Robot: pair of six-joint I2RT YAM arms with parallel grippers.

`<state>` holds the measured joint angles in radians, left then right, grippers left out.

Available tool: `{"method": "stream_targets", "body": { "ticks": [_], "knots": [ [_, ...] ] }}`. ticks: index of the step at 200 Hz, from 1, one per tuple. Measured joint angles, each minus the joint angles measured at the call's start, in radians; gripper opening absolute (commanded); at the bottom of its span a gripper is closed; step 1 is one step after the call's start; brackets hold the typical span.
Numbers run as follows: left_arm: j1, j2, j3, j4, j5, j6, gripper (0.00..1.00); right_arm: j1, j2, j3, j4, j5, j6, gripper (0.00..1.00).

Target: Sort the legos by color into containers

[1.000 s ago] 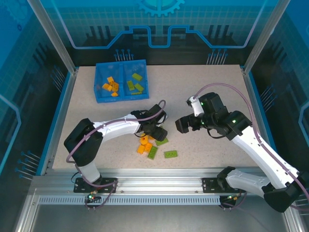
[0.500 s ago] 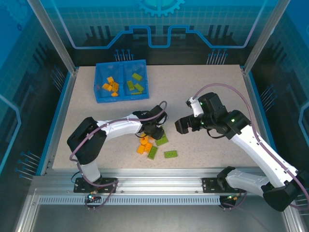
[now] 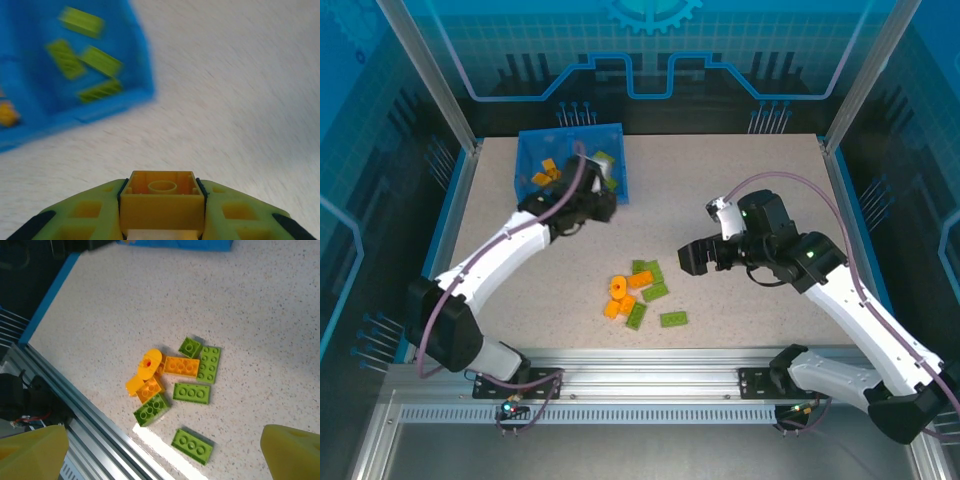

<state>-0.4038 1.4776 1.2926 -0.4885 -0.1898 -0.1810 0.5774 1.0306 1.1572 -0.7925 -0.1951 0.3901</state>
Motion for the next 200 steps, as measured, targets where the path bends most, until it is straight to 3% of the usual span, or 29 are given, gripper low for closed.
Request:
{"method": "stream_targets", "body": {
  "ticks": [40,78,123,175,200],
  "knots": [
    [0.238,0.126,0.113,0.011,-0.077,-0.043,0.23,-0.002,-0.023,-0.015,0.014,0.005,0.038,1.0],
    [0.36,0.391,0.301,0.002,-0.098,-0.113,0.26,-0.003,-0.055,-0.02,0.011,0.024,0.063,1.0],
    [0.377,0.595,0.479,-0.078,-0.105,-0.171,0.47,-0.003,-0.102,-0.021,-0.004,0.038,0.085,1.0],
    [0.377,0.588,0.472,-0.106,-0.101,-0.213,0.51,-0.003,-0.112,-0.021,-0.004,0.038,0.102,1.0],
    [0.377,0.485,0.383,-0.098,-0.068,-0.24,0.52,-0.003,-0.092,-0.021,0.001,0.038,0.108,1.0]
  ]
}}
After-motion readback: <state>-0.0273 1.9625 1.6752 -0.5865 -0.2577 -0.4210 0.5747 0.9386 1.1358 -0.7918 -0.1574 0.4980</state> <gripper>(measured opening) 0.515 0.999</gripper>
